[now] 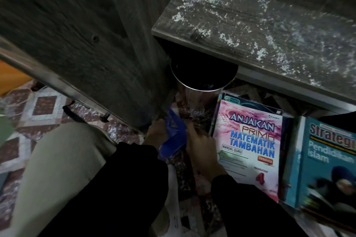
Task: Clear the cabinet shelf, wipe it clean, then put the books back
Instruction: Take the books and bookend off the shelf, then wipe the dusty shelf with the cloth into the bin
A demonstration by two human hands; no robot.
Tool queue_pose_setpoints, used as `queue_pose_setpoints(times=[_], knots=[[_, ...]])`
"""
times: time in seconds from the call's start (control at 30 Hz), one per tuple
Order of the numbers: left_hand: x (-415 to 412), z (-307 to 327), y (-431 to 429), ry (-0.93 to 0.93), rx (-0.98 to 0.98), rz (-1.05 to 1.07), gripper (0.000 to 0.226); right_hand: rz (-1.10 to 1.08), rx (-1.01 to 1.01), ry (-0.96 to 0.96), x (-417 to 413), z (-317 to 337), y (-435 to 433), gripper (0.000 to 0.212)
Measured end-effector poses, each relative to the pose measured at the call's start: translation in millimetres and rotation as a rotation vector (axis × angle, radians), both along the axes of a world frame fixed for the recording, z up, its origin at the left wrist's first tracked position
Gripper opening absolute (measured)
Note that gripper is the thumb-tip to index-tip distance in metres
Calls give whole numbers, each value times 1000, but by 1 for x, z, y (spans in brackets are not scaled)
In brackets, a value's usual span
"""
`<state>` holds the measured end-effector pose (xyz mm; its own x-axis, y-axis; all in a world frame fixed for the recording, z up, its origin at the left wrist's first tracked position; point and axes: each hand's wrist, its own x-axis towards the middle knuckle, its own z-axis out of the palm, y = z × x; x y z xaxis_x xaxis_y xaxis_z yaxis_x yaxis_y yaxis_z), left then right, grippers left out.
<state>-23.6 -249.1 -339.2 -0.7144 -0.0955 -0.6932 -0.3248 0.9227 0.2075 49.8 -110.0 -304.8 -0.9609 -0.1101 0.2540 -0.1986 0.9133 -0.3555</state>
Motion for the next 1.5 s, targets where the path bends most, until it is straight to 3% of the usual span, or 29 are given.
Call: queue_pose_setpoints(times=[0.13,0.23,0.37,0.63,0.87,1.03,1.13,1.23,1.37,1.5], knots=[[1,-4,1,30,-2,-13,35,15,-32,-165,2,-23,5,55],[2,-7,1,57,12,-18,36,-26,-16,-409,3,-36,9,77],[2,-8,2,61,45,-16,36,-70,-25,-695,6,-43,15,67],[0,-2,2,49,46,22,34,-125,-100,-814,4,-32,16,59],[-9,27,7,143,12,-5,45,-102,-46,-784,-7,-9,20,49],[-18,76,30,294,-26,-65,35,-126,-46,-701,-19,22,33,28],[-18,114,51,378,63,-37,49,-177,-106,-633,-23,55,48,36],[-16,152,78,483,102,-46,46,-237,-219,-506,-23,95,74,21],[-2,207,119,572,193,-71,58,-398,-272,-398,-7,165,117,42],[13,272,166,657,362,-255,40,-486,-322,-215,17,228,174,29]])
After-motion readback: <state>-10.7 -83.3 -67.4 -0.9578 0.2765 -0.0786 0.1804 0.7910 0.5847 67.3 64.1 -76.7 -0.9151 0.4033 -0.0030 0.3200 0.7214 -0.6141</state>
